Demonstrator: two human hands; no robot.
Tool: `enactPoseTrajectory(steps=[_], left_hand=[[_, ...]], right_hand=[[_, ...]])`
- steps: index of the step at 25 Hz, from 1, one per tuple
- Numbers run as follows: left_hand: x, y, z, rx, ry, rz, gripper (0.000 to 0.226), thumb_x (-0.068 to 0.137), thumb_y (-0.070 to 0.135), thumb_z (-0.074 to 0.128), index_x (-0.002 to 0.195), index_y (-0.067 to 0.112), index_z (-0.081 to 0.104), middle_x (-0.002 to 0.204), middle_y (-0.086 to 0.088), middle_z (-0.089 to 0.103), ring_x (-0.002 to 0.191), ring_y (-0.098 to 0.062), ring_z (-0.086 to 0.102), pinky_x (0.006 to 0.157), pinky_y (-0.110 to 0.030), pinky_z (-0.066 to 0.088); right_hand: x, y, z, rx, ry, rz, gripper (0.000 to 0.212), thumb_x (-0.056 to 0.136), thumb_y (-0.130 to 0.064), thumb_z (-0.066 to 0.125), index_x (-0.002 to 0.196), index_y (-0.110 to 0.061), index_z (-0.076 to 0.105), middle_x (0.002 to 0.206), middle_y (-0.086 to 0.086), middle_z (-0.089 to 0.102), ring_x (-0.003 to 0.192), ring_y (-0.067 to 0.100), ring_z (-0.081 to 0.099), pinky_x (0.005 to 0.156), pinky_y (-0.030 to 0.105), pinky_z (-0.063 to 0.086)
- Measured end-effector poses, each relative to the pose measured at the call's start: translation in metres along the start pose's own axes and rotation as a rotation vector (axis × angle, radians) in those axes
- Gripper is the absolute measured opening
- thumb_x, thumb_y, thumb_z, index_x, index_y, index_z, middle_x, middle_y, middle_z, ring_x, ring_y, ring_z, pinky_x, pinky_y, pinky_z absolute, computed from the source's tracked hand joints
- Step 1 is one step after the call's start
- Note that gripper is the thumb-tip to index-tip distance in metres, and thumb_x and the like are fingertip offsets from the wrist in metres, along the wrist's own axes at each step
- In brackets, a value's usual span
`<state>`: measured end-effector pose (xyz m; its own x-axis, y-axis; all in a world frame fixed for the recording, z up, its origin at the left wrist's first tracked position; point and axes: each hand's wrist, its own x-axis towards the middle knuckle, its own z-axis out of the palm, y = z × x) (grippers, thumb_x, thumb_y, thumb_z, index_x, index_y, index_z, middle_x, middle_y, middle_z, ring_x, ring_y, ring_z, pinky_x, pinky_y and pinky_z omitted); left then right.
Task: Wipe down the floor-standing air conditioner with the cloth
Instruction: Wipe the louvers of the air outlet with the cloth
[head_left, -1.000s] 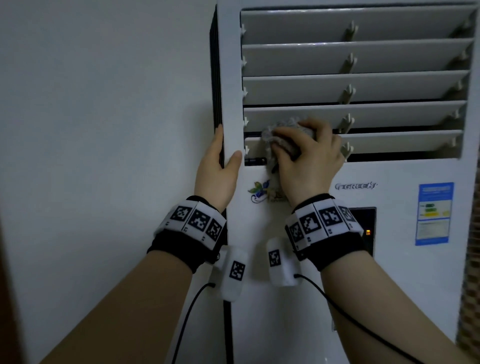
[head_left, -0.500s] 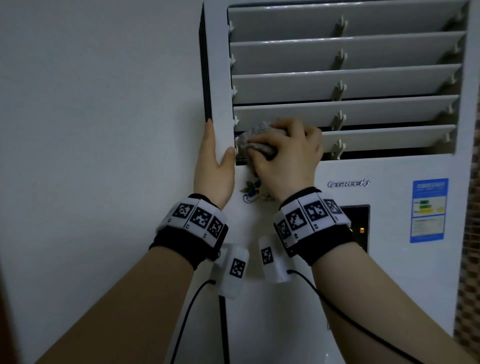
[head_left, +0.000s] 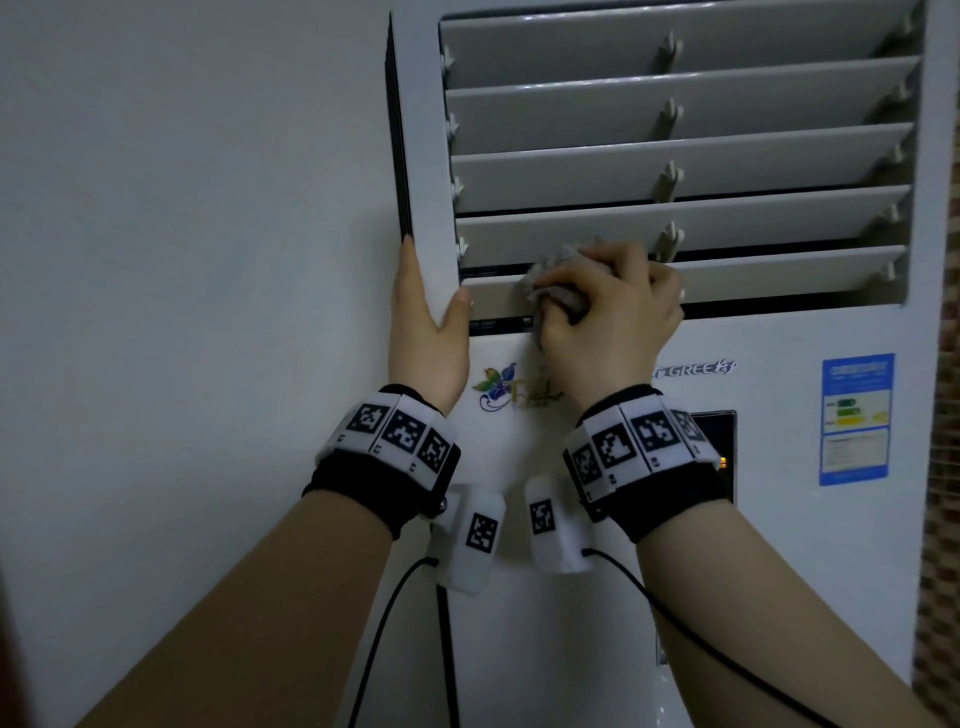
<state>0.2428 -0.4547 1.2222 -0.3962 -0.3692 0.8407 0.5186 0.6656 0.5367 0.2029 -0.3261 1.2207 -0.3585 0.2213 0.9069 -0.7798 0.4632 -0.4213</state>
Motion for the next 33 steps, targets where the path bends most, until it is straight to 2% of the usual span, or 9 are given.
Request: enactPoseTrajectory(steps=[4,6,9,11,14,20,25,29,33], left_hand=[[0.001,0.002,0.001,0.032,-0.011,0.011,0.065,0.099,0.016,0.046,0.152,0.014,0.007,0.156,0.001,0.017,0.137,-0.003,0.021,0.1,0.003,0.014],[0.0,0.003,0.003,0.036,0.001,0.004,0.068,0.099,0.018,0.048,0.152,0.014,0.006,0.158,0.0,0.015,0.141,-0.009,0.018,0.104,-0.003,0.012],[0.0,0.007,0.006,0.042,0.03,-0.003,0.074,0.096,0.023,0.053,0.152,0.016,0.005,0.158,0.001,0.014,0.142,-0.008,0.015,0.102,-0.002,0.009],[0.0,0.008,0.009,0.047,0.051,0.005,0.077,0.094,0.023,0.057,0.152,0.015,0.007,0.157,-0.002,0.016,0.142,-0.011,0.017,0.11,-0.013,0.012],[0.001,0.01,0.01,0.046,0.074,0.028,0.077,0.091,0.018,0.061,0.151,0.011,0.012,0.154,-0.007,0.022,0.141,-0.016,0.022,0.116,-0.027,0.017],[0.001,0.007,0.013,0.066,0.096,0.01,0.079,0.093,0.023,0.059,0.151,0.013,0.006,0.157,-0.005,0.015,0.142,-0.014,0.017,0.11,-0.015,0.012],[0.0,0.013,0.021,0.284,0.104,0.121,0.078,0.096,0.023,0.053,0.151,0.012,-0.001,0.16,-0.005,-0.008,0.147,-0.02,-0.004,0.116,-0.03,-0.001],[0.003,0.018,0.03,0.443,0.092,0.171,0.068,0.098,0.025,0.047,0.152,0.021,0.007,0.16,-0.001,-0.007,0.145,-0.024,-0.014,0.114,-0.045,-0.012],[0.001,0.021,0.047,0.641,0.077,0.188,0.064,0.098,0.032,0.044,0.152,0.023,0.01,0.16,-0.002,-0.006,0.145,-0.028,-0.016,0.11,-0.048,-0.018]], right_hand=[[0.0,-0.009,0.005,-0.034,-0.058,-0.03,0.031,0.079,-0.021,0.063,0.108,-0.033,0.064,0.117,-0.004,0.053,0.113,0.028,0.035,0.092,0.033,0.023],[0.001,-0.006,0.004,-0.037,-0.094,-0.08,0.032,0.079,-0.023,0.063,0.109,-0.033,0.063,0.117,-0.005,0.053,0.113,0.026,0.034,0.091,0.032,0.023],[0.007,0.011,-0.006,0.002,-0.015,0.009,0.03,0.077,-0.02,0.063,0.104,-0.033,0.065,0.117,-0.006,0.054,0.115,0.028,0.036,0.093,0.032,0.025],[0.006,0.01,-0.007,-0.008,0.035,0.059,0.032,0.075,-0.018,0.062,0.105,-0.032,0.065,0.119,-0.006,0.054,0.115,0.029,0.036,0.094,0.033,0.027],[0.002,0.005,-0.001,-0.048,-0.014,-0.039,0.036,0.076,-0.021,0.063,0.111,-0.03,0.063,0.118,-0.004,0.055,0.115,0.028,0.036,0.095,0.035,0.026],[0.013,0.021,-0.013,-0.037,0.029,-0.011,0.039,0.076,-0.023,0.063,0.115,-0.023,0.061,0.117,-0.002,0.057,0.114,0.03,0.037,0.096,0.036,0.031],[0.01,0.021,-0.008,-0.009,-0.071,-0.197,0.036,0.076,-0.024,0.068,0.111,-0.018,0.066,0.122,0.006,0.053,0.115,0.032,0.038,0.095,0.035,0.033],[0.018,0.038,-0.021,-0.031,0.061,-0.044,0.031,0.076,-0.025,0.067,0.107,-0.021,0.068,0.12,0.005,0.053,0.112,0.033,0.039,0.092,0.033,0.03],[0.015,0.029,-0.015,-0.041,-0.041,-0.167,0.033,0.076,-0.024,0.067,0.109,-0.021,0.067,0.115,0.004,0.056,0.109,0.032,0.04,0.092,0.038,0.035]])
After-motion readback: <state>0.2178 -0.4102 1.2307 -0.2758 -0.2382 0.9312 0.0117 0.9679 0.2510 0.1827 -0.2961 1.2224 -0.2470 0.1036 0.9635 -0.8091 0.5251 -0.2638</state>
